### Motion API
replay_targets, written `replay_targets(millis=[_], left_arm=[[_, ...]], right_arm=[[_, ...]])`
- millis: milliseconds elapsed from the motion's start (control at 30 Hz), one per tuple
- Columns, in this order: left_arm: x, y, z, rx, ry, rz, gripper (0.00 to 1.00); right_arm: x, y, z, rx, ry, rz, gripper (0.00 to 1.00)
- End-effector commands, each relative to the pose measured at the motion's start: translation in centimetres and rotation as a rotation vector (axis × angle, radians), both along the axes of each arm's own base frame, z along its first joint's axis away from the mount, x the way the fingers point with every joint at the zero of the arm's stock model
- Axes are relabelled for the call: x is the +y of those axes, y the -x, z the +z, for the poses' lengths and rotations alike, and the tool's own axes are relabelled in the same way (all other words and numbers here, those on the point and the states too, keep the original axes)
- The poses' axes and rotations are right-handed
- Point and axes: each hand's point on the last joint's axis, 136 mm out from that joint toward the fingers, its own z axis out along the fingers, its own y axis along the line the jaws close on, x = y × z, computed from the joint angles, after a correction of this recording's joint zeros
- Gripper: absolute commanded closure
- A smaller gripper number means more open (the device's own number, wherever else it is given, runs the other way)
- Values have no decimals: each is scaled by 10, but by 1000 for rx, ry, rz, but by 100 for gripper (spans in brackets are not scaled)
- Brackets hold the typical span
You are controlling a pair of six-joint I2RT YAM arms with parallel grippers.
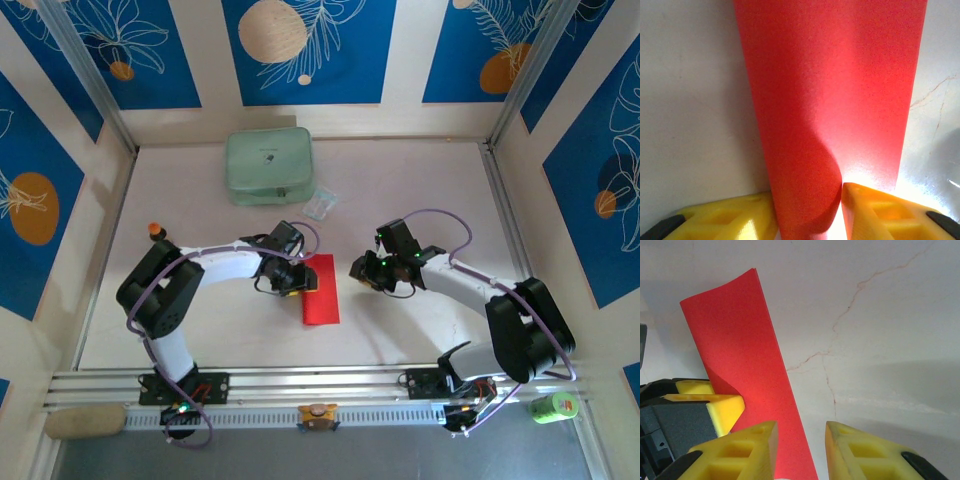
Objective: Fold a paper plane with a square sheet of paper (pick it up from the middle)
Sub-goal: Hold the paper at the center of the table.
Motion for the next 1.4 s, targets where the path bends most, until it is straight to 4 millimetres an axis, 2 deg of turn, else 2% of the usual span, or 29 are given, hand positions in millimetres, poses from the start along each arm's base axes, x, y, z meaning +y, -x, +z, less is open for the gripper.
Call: replay_targets(millis=[0,1367], left_arm=[[28,18,-57,42,-174,-34,55],[30,18,-67,57,-199,-36,53]], right_arm=[[6,0,4,14,-16,12,69],[12,0,1,28,-17,31,69]])
